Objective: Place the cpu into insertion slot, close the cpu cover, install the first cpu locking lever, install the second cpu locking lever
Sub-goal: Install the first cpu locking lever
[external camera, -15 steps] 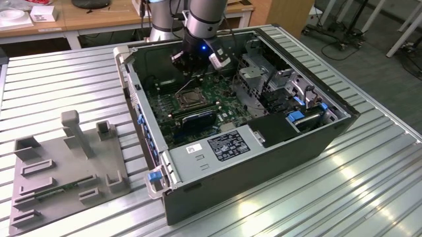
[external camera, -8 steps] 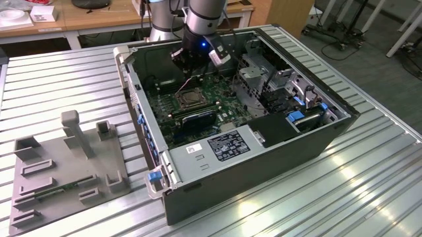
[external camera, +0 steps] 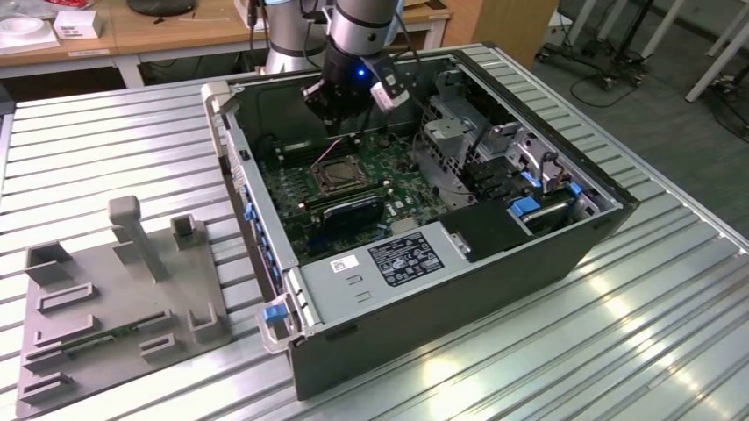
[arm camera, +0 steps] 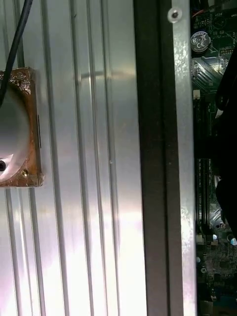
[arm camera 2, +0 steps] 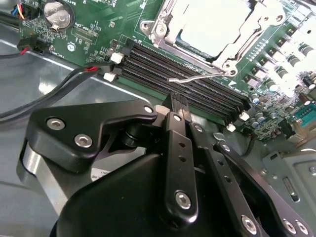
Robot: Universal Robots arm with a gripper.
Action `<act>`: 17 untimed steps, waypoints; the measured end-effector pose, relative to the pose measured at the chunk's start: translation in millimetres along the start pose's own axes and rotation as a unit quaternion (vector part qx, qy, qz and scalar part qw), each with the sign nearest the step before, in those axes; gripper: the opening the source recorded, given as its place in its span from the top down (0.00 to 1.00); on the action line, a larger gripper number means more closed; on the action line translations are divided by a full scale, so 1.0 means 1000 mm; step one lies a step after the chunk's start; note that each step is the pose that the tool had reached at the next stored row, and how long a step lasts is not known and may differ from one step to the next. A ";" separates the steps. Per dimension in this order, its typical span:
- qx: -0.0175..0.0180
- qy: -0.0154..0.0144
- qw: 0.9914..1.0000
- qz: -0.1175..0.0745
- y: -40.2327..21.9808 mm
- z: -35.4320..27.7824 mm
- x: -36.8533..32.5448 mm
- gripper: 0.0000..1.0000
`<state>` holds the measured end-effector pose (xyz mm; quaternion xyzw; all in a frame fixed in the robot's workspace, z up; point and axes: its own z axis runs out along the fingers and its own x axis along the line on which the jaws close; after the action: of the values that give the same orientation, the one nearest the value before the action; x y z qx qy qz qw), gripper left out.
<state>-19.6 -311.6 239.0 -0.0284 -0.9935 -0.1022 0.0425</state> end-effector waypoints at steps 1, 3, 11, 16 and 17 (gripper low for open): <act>0.000 0.000 1.000 0.000 -0.0006 -0.0001 0.0008 0.89; 0.000 -0.001 1.000 0.000 -0.0025 -0.0004 0.0023 0.89; 0.000 -0.001 1.000 0.000 -0.0152 0.0012 0.0072 0.89; 0.000 -0.001 1.000 0.000 -0.0164 0.0052 0.0094 0.89; 0.000 -0.001 1.000 0.000 -0.0164 0.0052 0.0094 0.89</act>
<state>-30.4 -326.1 231.4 -0.0282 -0.9935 -0.1024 0.0414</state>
